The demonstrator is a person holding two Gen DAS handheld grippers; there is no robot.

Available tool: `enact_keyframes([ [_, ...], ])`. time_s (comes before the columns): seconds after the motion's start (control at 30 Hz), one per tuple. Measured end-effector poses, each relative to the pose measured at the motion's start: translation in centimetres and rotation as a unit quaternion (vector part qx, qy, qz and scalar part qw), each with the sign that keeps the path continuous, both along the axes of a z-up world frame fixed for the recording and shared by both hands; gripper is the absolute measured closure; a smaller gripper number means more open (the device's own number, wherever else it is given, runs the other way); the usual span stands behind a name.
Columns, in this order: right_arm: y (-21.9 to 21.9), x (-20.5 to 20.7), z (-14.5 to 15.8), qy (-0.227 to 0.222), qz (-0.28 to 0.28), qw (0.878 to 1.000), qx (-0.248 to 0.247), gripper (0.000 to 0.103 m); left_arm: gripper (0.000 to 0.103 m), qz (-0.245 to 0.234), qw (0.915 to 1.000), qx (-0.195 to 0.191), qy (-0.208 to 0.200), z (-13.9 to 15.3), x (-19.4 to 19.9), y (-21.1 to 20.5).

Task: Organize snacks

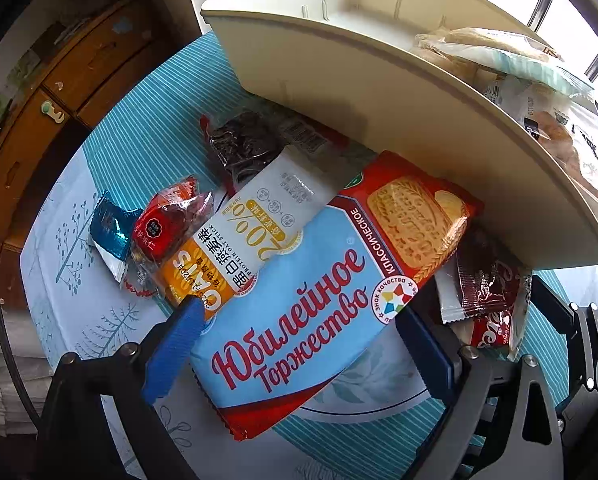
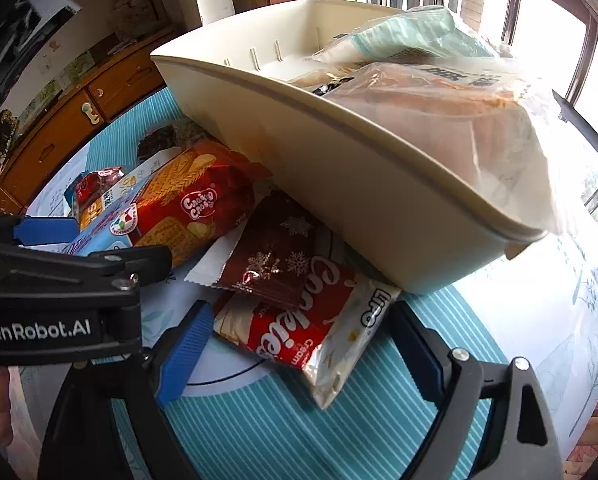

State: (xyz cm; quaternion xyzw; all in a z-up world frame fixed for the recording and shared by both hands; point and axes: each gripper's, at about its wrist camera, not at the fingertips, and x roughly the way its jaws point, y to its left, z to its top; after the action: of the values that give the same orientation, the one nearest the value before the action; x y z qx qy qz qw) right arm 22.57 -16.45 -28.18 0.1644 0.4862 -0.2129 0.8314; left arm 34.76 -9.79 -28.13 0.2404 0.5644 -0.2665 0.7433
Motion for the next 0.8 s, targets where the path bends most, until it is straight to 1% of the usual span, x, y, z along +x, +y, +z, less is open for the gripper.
enact_keyframes([
  [0.1,0.1,-0.1,0.0,-0.006,-0.002,1.0,-0.012,0.014,0.012,0.013,0.9999,0.0,0.01,-0.5,0.5,0.1],
  [0.17,0.2,-0.2,-0.1,-0.008,0.0,1.0,-0.018,0.015,0.015,0.019,0.9998,0.0,0.008,-0.6,0.8,0.3],
  [0.23,0.2,-0.4,0.0,-0.009,-0.001,1.0,-0.022,0.019,0.019,0.022,0.9997,0.002,0.005,-0.7,0.9,0.3],
  [0.37,0.1,-1.0,0.0,-0.01,0.001,1.0,-0.024,0.026,0.024,0.019,0.9998,0.004,0.002,-0.6,0.7,0.2],
  [0.53,-0.1,-1.3,0.2,-0.002,0.014,1.0,-0.022,0.03,0.03,0.025,0.9997,0.001,0.0,-0.2,-0.7,0.5],
  [0.57,-0.1,-1.4,0.3,0.0,0.016,1.0,-0.021,0.032,0.03,0.027,0.9996,0.0,0.001,-0.1,-0.9,0.6],
  [0.73,0.0,-1.7,0.6,0.009,0.027,0.999,-0.016,0.039,0.036,0.046,0.9988,-0.014,0.011,0.5,-1.7,1.5],
  [0.8,0.2,-1.8,0.7,0.013,0.036,0.999,-0.02,0.041,0.036,0.052,0.9984,-0.019,0.015,0.6,-1.8,2.2],
])
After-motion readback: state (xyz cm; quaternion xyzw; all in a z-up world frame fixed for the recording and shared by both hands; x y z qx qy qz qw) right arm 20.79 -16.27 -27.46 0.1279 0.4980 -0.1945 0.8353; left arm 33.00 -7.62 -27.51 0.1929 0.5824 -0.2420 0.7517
